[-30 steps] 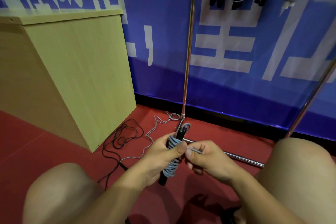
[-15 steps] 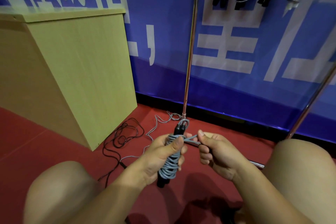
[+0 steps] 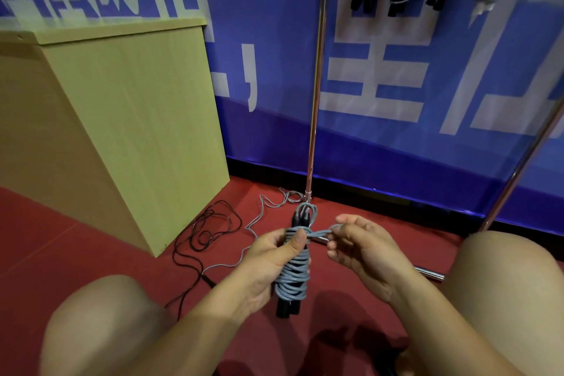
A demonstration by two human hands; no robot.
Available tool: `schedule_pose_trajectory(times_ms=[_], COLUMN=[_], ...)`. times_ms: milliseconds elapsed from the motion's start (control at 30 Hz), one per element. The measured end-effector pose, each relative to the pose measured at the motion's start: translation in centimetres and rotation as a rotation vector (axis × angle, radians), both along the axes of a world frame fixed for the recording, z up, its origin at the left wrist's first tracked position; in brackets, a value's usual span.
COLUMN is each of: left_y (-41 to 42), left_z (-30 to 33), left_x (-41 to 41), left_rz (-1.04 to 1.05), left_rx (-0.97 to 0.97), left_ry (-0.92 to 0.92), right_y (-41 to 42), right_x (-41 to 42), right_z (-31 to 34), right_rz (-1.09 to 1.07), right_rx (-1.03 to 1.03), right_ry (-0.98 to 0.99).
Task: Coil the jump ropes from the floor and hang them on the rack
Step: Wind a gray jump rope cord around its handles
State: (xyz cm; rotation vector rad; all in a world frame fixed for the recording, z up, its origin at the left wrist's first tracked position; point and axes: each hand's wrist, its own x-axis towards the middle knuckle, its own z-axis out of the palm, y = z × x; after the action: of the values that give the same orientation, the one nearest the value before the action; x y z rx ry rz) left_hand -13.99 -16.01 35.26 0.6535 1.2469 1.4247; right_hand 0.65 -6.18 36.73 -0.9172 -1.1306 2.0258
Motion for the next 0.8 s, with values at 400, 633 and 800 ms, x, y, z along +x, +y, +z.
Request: schedule_pose_trajectory(times_ms=[400,633,800], left_y=[0.2,0.1,0.0], left_z=[-0.1,-0.5,-1.4], left_x=[0.0,0.3,0.5], left_rz=[-0.004,0.005,-0.076], left_rx=[-0.053,-0.054,-0.005], left_ry=[-0.073,0.164,0.301], right_y=[-0.8,-0.6,-0.6], right_x=[0.1,0.7,0.5], right_z=[-1.3,-1.9,-2.4], right_rz=[-0.044,-0.016,-0.002], right_rx=[0.627,1.065,0.982], right_ry=[-0.213,-0.314,-0.389])
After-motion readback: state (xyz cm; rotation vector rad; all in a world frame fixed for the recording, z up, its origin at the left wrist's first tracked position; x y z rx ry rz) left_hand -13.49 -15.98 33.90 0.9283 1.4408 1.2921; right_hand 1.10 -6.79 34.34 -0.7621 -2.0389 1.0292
